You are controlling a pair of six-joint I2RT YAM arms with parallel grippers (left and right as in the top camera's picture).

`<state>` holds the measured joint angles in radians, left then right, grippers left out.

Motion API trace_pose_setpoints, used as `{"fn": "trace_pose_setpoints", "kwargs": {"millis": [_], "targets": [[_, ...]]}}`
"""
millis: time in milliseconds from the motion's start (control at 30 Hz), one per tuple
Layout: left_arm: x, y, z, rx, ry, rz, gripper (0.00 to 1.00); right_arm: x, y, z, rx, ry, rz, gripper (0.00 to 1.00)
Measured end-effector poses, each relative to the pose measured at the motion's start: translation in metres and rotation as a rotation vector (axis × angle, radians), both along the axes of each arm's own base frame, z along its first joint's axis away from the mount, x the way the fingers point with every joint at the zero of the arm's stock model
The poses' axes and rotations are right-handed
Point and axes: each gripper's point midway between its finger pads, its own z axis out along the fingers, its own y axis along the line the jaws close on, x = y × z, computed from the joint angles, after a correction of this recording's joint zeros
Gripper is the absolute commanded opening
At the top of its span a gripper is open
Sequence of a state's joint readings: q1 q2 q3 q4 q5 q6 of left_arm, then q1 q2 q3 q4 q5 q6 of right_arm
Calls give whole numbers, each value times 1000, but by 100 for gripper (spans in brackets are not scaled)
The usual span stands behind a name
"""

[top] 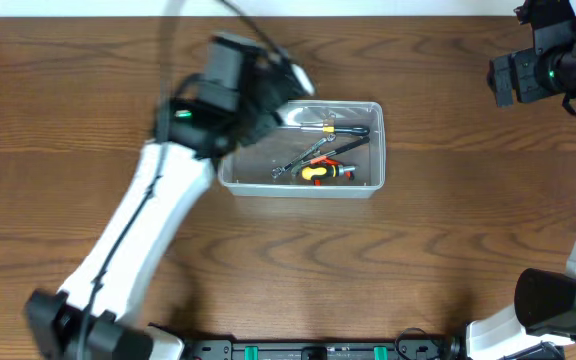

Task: Pack container
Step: 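Carry the blue box into the container with the left gripper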

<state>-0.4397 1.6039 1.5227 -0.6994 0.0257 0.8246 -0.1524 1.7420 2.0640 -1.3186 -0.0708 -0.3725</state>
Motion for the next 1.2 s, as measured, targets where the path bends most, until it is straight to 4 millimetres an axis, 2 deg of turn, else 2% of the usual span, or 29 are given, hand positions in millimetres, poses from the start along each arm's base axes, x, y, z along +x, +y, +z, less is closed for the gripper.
{"fn": "trace_pose_setpoints", "kwargs": {"millis": [100, 167, 300, 433, 467, 533, 633, 767, 867, 1000, 1200], "targets": [[0, -21, -38, 85, 61, -106, 6, -1, 0, 0, 1, 3, 0, 99], [2, -26, -67, 132, 114, -143, 6, -1, 0, -1, 1, 6, 0, 99], [5, -25, -126, 207, 233, -171, 6, -3, 0, -2, 2, 12, 0, 99], [3, -23, -160, 246, 302, -181, 6, -3, 0, -2, 2, 15, 0, 99], [3, -22, -163, 250, 310, -182, 7, -3, 0, -2, 2, 15, 0, 99], [4, -22, -165, 250, 310, -183, 24, -3, 0, -2, 2, 16, 0, 99], [4, -22, -165, 250, 310, -182, 42, -3, 1, -2, 3, 17, 0, 99], [4, -22, -165, 249, 310, -181, 59, -3, 1, -2, 2, 16, 0, 99], [4, -22, -165, 249, 310, -181, 62, -3, 1, -2, 2, 16, 0, 99], [4, -22, -166, 249, 312, -179, 77, -3, 1, -2, 2, 16, 0, 99], [3, -21, -174, 257, 331, -179, 80, -3, 1, -2, 2, 16, 0, 99]]}}
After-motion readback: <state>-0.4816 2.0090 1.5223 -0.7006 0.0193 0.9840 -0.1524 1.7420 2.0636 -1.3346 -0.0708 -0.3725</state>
